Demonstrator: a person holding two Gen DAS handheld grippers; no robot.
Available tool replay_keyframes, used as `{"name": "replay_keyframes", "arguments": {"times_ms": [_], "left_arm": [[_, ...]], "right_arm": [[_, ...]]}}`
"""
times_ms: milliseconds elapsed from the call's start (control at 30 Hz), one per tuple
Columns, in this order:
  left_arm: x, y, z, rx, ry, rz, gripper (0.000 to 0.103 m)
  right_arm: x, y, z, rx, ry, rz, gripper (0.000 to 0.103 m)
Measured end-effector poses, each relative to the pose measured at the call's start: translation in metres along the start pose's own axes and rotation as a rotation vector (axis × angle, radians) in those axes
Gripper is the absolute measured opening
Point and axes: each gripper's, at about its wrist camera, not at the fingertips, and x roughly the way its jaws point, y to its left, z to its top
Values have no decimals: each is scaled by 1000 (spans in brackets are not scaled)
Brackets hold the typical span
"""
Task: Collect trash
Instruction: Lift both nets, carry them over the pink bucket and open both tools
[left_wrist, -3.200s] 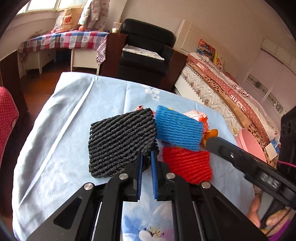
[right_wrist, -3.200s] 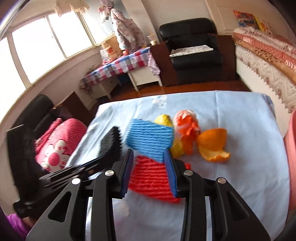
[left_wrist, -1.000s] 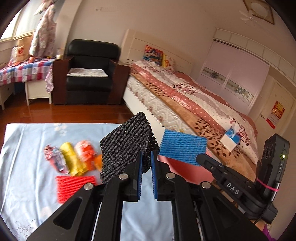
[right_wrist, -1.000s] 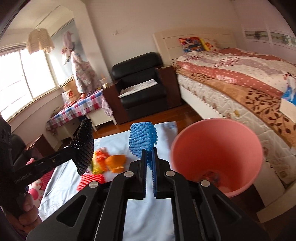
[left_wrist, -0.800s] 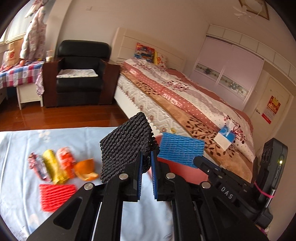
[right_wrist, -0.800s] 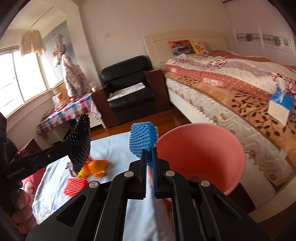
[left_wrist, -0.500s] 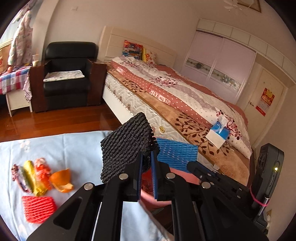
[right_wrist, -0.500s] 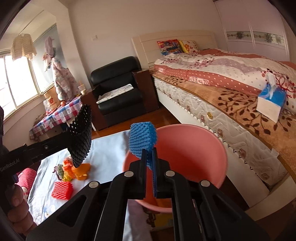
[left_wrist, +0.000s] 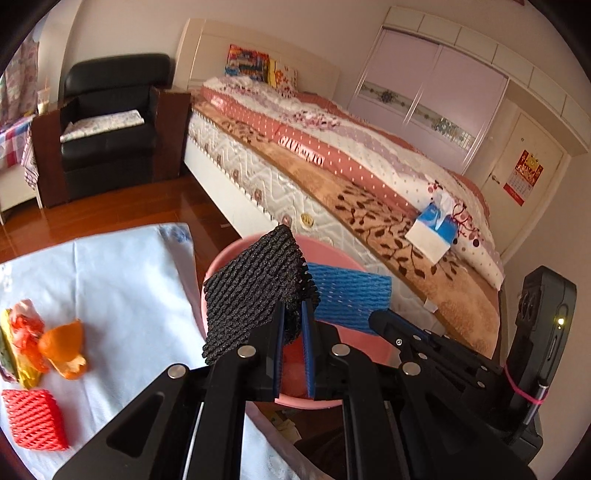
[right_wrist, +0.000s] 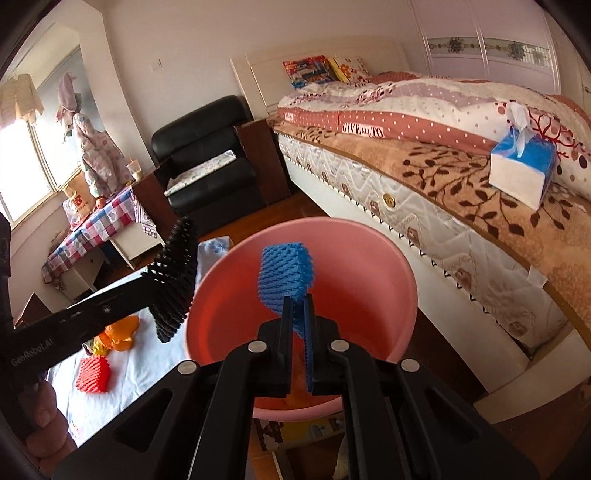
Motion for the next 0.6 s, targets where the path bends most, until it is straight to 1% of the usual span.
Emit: {"name": "replay_keyframes", "arguments": {"times_ms": [333, 433, 533, 567, 600], "left_arm": [[24, 3, -5, -16, 60, -16, 9], [26, 4, -4, -22, 68, -10, 13], [23, 5, -5, -18, 59, 6, 24], [21, 5, -5, -12, 52, 14, 32], [19, 4, -5, -8, 47, 17, 38]], "right_arm": [[8, -6, -4, 16, 28, -14, 6], [9, -8, -5, 28, 43, -17, 6], [11, -11, -7, 48, 56, -16, 6], [11, -12, -8, 53, 60, -16, 6], [12, -13, -8, 57, 61, -19, 6]]}}
